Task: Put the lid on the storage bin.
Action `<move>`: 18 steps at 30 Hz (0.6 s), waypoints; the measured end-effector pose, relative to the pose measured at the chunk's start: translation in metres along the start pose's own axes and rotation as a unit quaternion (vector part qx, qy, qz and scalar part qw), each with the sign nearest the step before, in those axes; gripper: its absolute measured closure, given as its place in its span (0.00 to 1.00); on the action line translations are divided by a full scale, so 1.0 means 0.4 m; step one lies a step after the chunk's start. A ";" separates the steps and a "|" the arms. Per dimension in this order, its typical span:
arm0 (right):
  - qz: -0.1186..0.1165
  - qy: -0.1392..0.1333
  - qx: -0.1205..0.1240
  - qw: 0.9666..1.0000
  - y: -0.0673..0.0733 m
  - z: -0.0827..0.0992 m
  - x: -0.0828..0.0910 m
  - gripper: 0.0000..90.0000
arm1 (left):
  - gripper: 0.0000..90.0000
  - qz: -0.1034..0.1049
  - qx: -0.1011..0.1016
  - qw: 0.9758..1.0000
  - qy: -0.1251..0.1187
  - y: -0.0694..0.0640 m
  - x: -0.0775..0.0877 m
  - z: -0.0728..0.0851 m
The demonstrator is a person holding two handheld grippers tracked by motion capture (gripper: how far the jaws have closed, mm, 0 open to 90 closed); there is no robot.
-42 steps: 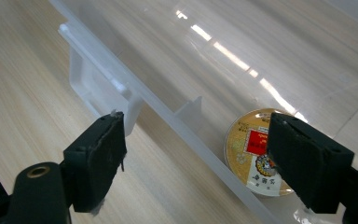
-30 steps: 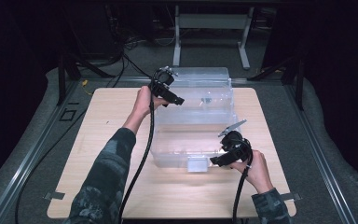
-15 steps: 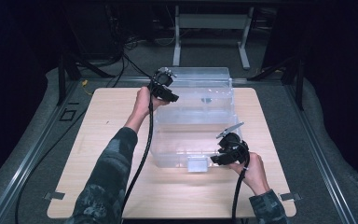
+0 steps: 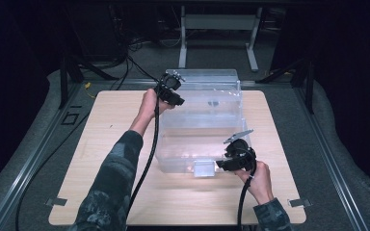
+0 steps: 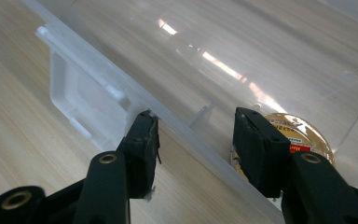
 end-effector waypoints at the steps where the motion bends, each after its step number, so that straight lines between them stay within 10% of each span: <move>1: 0.001 -0.003 -0.001 1.000 0.001 0.001 0.000 0.56 | 0.79 0.002 -0.002 1.000 0.001 -0.003 0.002 -0.001; 18: 0.012 -0.019 -0.011 1.000 0.007 0.002 -0.001 0.53 | 0.85 0.022 -0.010 1.000 -0.002 -0.025 0.029 -0.004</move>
Point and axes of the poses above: each handheld gripper's, and its own axes: x roughly backward along the jaws, z roughly out of its underside, y roughly to its left, the point moved 6 cm from there along -x, roughly forward along the jaws, and after that the axes turned 2 degrees about y, right-handed, at the moved point
